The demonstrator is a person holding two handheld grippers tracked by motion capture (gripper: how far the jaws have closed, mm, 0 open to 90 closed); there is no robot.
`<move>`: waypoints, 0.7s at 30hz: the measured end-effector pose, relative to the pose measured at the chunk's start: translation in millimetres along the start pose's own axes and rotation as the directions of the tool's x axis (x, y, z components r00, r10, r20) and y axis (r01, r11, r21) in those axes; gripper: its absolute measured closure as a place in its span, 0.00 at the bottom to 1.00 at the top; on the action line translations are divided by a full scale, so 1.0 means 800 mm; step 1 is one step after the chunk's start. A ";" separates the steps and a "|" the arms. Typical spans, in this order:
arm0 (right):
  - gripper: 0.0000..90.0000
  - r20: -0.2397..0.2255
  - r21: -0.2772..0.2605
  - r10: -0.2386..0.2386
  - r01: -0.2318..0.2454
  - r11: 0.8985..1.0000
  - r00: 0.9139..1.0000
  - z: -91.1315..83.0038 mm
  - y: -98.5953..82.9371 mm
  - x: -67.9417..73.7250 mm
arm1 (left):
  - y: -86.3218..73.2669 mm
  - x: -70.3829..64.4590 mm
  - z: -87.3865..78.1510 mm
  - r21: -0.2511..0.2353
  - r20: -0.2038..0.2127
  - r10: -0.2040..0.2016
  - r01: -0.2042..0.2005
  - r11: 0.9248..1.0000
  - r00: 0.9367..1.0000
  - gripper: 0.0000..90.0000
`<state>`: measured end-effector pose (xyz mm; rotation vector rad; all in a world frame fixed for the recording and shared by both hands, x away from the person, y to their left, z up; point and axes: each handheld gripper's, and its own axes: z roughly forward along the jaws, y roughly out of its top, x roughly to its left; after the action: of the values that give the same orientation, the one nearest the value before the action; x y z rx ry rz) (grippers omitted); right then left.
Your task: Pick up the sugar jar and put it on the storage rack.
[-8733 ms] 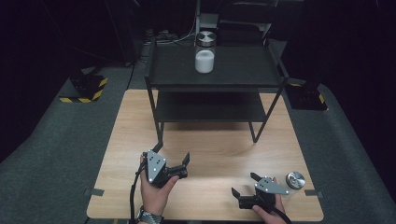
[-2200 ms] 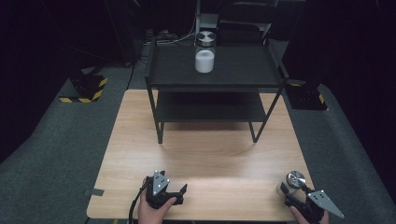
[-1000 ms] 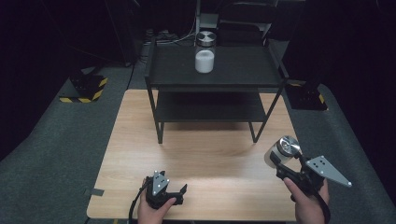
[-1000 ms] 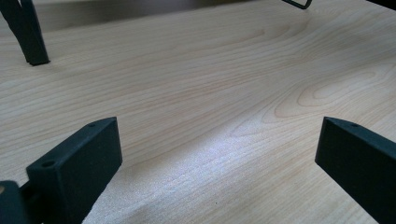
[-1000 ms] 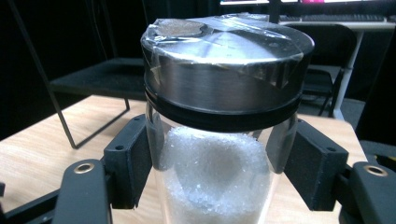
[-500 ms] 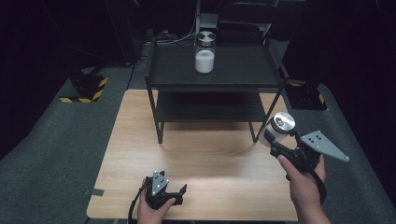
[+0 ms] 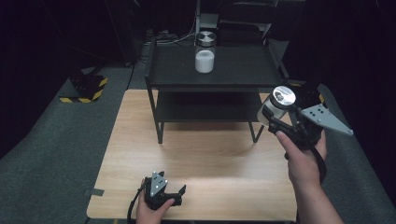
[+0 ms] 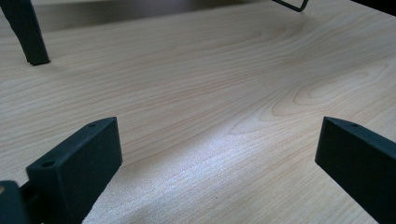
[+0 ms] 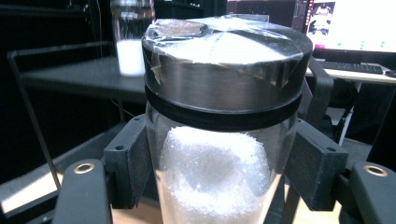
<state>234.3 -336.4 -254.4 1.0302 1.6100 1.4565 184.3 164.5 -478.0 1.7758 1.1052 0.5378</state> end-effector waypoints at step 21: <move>0.34 0.051 -0.024 -0.028 0.029 0.999 0.998 0.057 0.062 0.009 | -0.001 0.007 -0.002 -0.003 0.010 -0.024 0.024 1.000 1.000 0.01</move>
<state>277.2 -308.6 -209.9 1.0180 1.5612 1.4174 185.5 169.9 -478.9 1.7585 1.1170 0.5157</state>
